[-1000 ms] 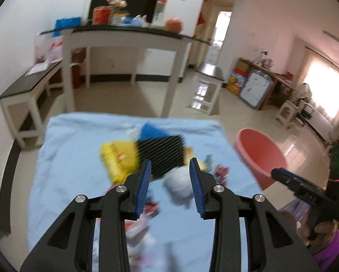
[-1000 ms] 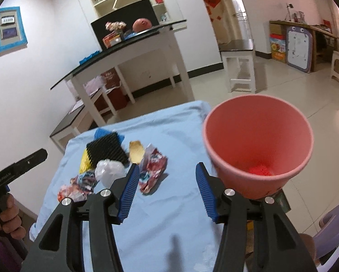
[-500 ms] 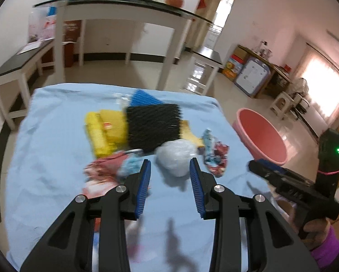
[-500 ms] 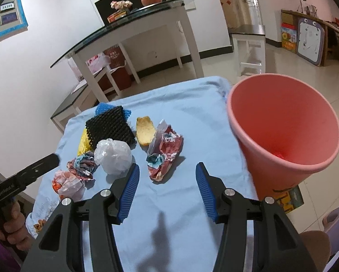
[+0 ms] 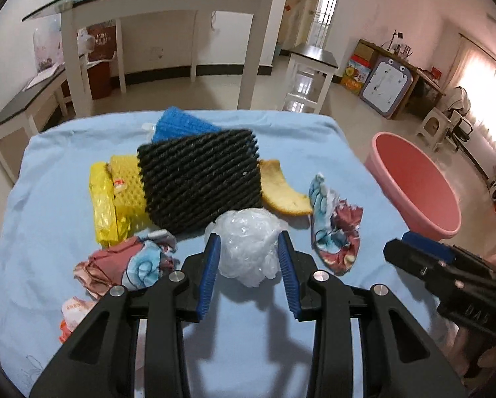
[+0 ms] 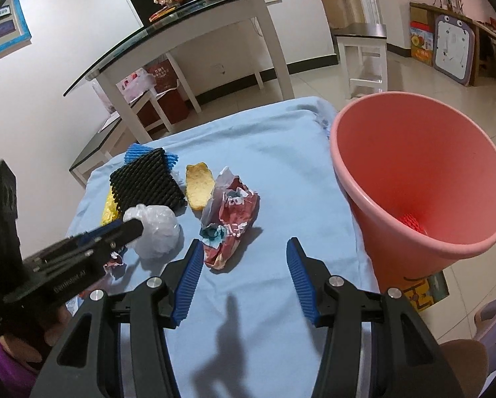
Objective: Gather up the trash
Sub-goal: 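Grasp the white plastic bag with the left tool while the right tool grasps the crumpled wrapper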
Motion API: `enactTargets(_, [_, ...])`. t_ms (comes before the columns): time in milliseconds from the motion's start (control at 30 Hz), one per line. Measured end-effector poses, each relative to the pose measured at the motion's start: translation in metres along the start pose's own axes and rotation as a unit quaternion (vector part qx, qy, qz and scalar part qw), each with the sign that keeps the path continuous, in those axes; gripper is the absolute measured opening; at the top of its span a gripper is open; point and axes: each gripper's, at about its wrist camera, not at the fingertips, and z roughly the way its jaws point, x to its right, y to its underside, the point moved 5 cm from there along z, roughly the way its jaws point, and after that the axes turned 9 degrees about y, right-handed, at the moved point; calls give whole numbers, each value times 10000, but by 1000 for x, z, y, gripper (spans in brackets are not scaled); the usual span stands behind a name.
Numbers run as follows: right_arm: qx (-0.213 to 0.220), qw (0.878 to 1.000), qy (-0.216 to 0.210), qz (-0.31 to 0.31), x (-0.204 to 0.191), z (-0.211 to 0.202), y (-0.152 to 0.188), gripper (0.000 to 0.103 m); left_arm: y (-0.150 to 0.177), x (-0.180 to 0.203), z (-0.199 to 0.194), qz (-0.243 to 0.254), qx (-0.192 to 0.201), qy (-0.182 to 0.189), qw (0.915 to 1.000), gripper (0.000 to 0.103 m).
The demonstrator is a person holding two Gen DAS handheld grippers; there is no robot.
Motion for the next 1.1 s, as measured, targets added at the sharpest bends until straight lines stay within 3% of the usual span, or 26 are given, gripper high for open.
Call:
enactTargets(300, [-162, 9998, -124, -6, -11, 13, -2, 55, 10, -12, -5, -108, 34, 115, 9999, 36])
enactTargets(433, [-279, 9996, -91, 7, -17, 23, -3, 55, 12, -11, -9, -75, 92, 242, 9996, 18])
enactTargets(633, [-550, 9984, -16, 86, -22, 44, -3, 55, 12, -9, -19, 27, 227, 320, 9992, 12])
enactTargets(700, [-541, 9985, -6, 115, -23, 46, -5, 51, 12, -9, -20, 23, 246, 328, 9992, 11])
enactTargets(867, [-627, 9980, 1, 125, -23, 49, -3, 15, 11, -8, -29, -5, 353, 386, 9986, 11])
enactTargets(1100, [-306, 9994, -115, 55, -22, 28, -5, 12, 7, -1, -43, 14, 494, 435, 9978, 11])
